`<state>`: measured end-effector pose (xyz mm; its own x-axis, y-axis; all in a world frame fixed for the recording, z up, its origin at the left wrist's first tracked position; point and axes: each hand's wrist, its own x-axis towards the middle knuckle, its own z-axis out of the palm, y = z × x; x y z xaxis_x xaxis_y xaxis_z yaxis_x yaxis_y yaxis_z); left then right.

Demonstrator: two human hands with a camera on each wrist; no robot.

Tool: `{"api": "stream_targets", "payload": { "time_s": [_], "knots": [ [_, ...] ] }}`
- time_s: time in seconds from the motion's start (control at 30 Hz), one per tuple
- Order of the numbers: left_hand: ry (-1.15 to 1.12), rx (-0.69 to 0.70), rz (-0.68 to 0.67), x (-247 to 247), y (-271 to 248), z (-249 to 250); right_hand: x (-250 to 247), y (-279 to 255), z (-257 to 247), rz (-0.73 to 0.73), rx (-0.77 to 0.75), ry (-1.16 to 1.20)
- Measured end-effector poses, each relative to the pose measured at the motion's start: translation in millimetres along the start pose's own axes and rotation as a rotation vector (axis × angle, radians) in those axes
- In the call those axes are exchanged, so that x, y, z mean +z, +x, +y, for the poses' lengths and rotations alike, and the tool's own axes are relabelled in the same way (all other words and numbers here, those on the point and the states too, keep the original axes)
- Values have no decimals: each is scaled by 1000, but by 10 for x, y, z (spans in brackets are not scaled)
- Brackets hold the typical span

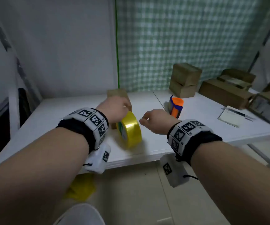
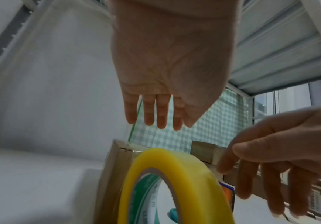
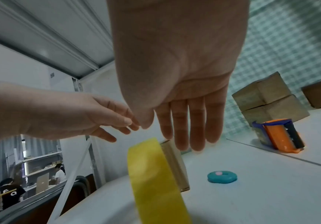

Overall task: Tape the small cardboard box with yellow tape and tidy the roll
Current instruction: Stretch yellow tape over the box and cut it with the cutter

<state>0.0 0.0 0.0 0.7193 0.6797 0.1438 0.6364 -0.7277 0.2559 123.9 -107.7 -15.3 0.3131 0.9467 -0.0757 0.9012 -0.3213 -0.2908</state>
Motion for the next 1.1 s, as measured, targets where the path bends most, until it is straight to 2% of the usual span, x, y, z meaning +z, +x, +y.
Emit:
{"api": "stream_targets", "payload": {
  "time_s": [0.2, 0.33, 0.5, 0.73, 0.93, 1.1],
  "knots": [
    [-8, -43, -21, -42, -160, -249, 173, -96, -246, -39, 84, 66],
    [-49, -69, -2, 9, -152, -396, 236, -78, -232, 8, 109, 136],
    [-77, -97, -12, 88, -37, -459, 293, 70, -141, -49, 141, 275],
    [-73, -56, -90, 252, 416, -534, 394, 389, 17, -92, 195, 698],
    [-51, -44, -174, 383, 757, -608, 581, 582, 42, -221, 231, 1004],
    [11, -40, -229, 506, 840, -648, 586, 636, 66, -245, 252, 1098]
  ]
}}
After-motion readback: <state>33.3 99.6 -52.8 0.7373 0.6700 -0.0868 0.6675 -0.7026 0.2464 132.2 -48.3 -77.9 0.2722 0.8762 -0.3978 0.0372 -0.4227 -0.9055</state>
